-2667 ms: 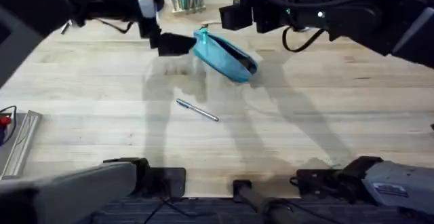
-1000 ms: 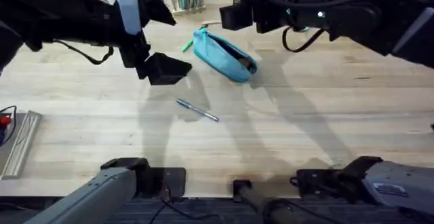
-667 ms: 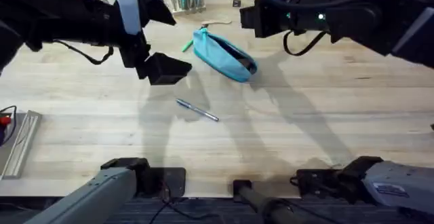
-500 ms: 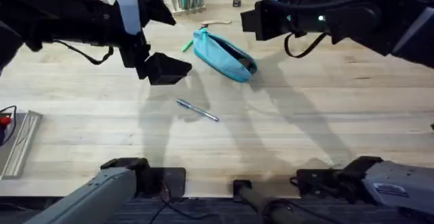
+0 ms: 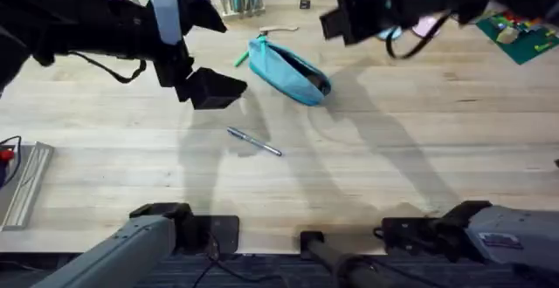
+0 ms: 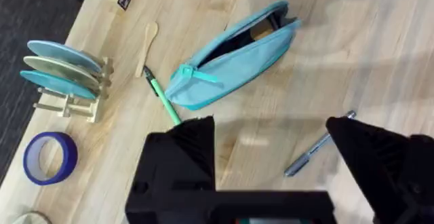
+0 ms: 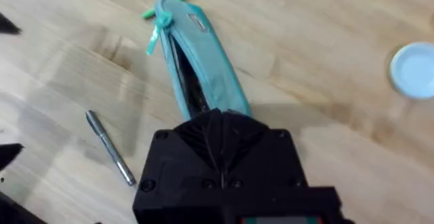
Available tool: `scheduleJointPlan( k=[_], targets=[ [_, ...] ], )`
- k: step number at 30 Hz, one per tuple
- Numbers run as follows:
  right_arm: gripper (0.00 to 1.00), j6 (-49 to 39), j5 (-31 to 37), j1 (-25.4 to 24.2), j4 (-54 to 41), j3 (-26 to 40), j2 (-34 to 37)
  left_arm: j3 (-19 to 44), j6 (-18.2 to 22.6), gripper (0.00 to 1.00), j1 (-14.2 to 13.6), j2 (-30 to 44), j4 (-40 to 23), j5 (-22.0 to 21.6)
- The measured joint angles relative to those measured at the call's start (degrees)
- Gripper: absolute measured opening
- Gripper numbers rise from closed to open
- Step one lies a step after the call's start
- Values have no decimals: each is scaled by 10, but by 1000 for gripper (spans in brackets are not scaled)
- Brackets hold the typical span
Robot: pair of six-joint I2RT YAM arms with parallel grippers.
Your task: Unzip the bag, pick up the pens from the table one at a time and place them inside, then zip the bag closed.
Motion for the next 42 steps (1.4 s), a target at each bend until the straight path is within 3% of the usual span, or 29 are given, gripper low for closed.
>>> scheduleJointPlan(
  k=[6, 11, 23, 42],
  targets=[
    [29, -36, 0, 0, -68, 119, 63, 0, 0, 994, 0, 0, 0, 0],
    [30, -47, 0, 0, -114, 173, 108, 0, 0, 993, 0, 0, 0, 0],
    [30, -73, -30, 0, -198, 176, 125, 0, 0, 993, 0, 0, 0, 0],
    [28, -76, -31, 0, -199, 185, 129, 0, 0, 993, 0, 0, 0, 0]
  ],
)
